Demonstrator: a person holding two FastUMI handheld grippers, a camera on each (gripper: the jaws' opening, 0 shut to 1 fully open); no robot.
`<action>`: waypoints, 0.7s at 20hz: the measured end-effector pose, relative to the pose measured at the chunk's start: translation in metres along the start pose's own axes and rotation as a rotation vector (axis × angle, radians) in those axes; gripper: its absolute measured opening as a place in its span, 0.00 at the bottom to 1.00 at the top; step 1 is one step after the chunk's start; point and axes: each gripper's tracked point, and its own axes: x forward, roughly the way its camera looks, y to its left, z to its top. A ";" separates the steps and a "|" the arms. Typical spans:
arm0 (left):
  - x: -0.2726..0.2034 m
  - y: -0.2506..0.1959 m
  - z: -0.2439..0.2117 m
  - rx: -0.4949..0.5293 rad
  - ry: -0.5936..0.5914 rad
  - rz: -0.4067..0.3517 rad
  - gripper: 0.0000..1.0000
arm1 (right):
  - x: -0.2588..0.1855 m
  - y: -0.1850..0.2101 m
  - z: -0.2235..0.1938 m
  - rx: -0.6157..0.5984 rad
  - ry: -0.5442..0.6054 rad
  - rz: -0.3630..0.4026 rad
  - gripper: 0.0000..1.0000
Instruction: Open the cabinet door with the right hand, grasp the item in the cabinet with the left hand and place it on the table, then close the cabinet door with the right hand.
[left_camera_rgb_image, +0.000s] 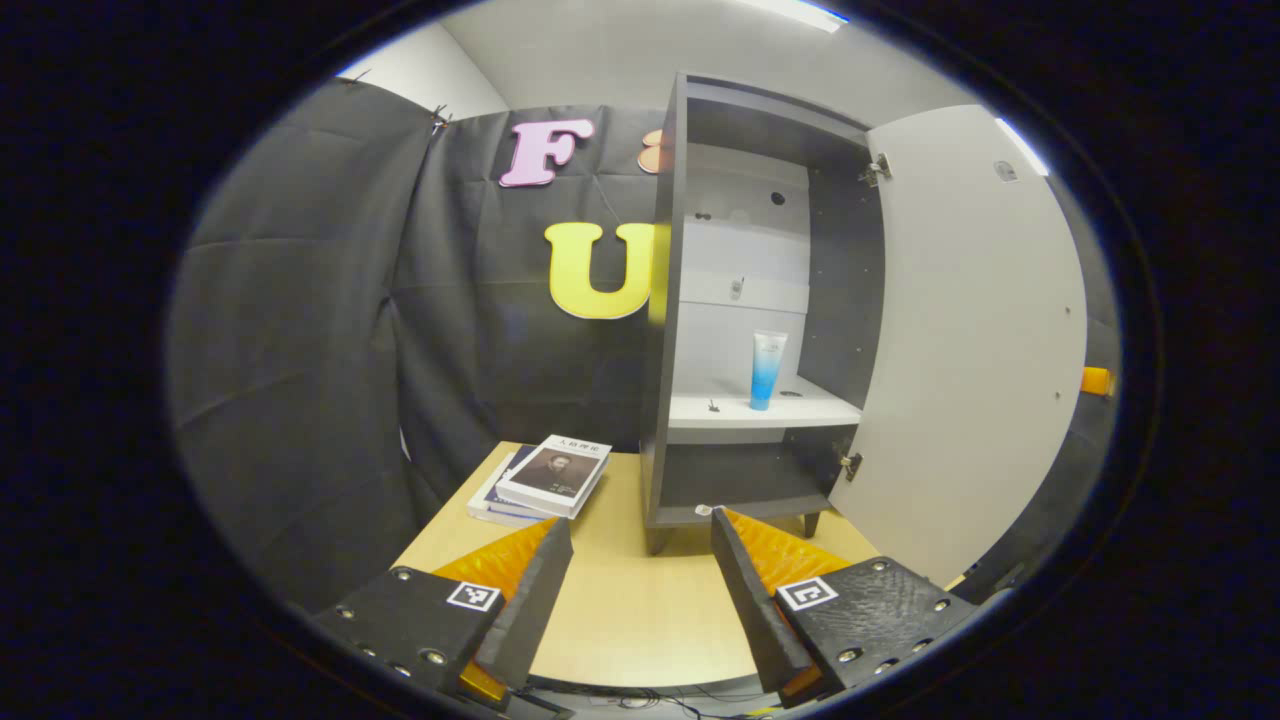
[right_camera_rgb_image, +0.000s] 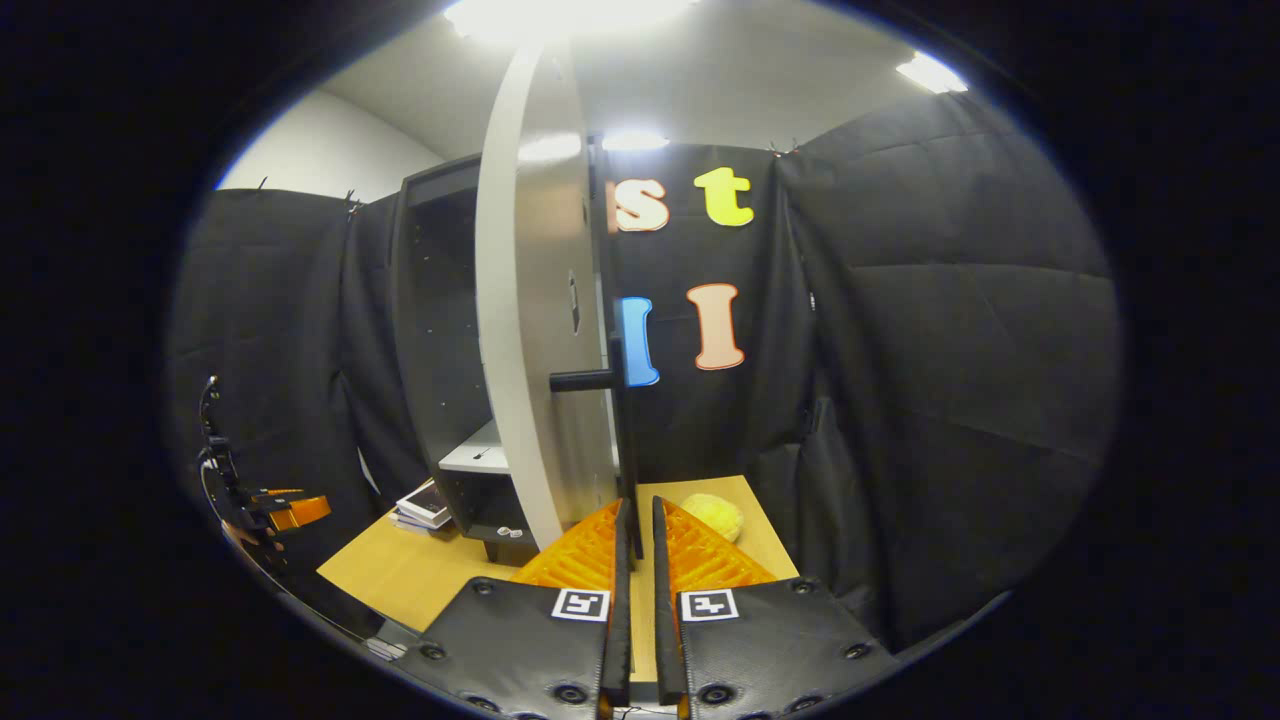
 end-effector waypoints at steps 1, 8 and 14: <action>0.010 0.002 0.000 0.004 0.004 -0.016 0.84 | -0.005 -0.003 0.003 0.022 -0.015 -0.033 0.10; 0.070 -0.038 0.046 0.043 -0.063 -0.156 0.84 | -0.009 -0.051 0.018 0.032 -0.073 -0.247 0.07; 0.131 -0.094 0.082 0.034 -0.098 -0.240 0.85 | 0.042 -0.090 0.028 0.040 -0.104 -0.294 0.41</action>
